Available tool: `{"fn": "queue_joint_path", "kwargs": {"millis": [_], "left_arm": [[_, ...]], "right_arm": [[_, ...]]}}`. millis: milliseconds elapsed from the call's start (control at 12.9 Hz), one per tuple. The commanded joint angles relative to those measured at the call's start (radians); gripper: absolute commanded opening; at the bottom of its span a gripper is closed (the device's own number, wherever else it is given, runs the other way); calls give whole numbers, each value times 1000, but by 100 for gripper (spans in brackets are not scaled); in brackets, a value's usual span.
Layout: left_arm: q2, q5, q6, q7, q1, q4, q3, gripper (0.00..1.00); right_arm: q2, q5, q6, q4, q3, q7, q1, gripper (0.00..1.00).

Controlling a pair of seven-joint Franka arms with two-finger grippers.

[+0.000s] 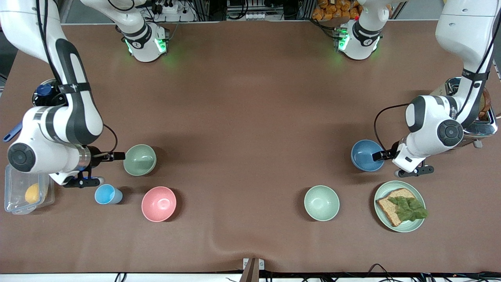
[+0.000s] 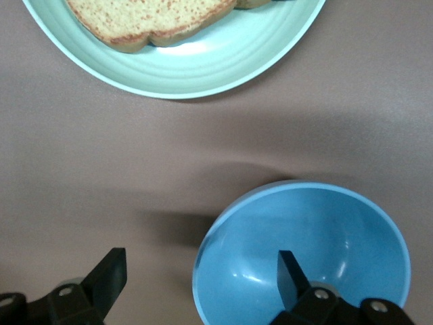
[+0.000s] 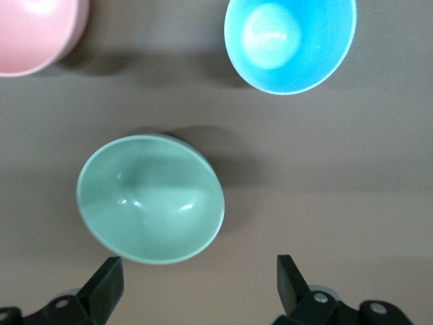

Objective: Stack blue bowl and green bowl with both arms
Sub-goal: 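Reach the left gripper to the blue bowl while the right gripper reaches the green bowl, then grip the blue bowl with the left gripper while the right gripper grips the green bowl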

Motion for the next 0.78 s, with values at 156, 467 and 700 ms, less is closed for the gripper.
{"fn": "queue_joint_path", "kwargs": {"millis": [156, 467, 700], "left_arm": [[10, 12, -1, -7, 5, -10, -5, 89], [16, 12, -8, -10, 2, -10, -5, 57], [24, 12, -9, -10, -1, -8, -5, 24]], "right_arm": [[82, 29, 41, -26, 7, 1, -12, 100], [145, 112, 70, -31, 7, 0, -17, 100], [156, 120, 96, -35, 7, 1, -17, 32]]}}
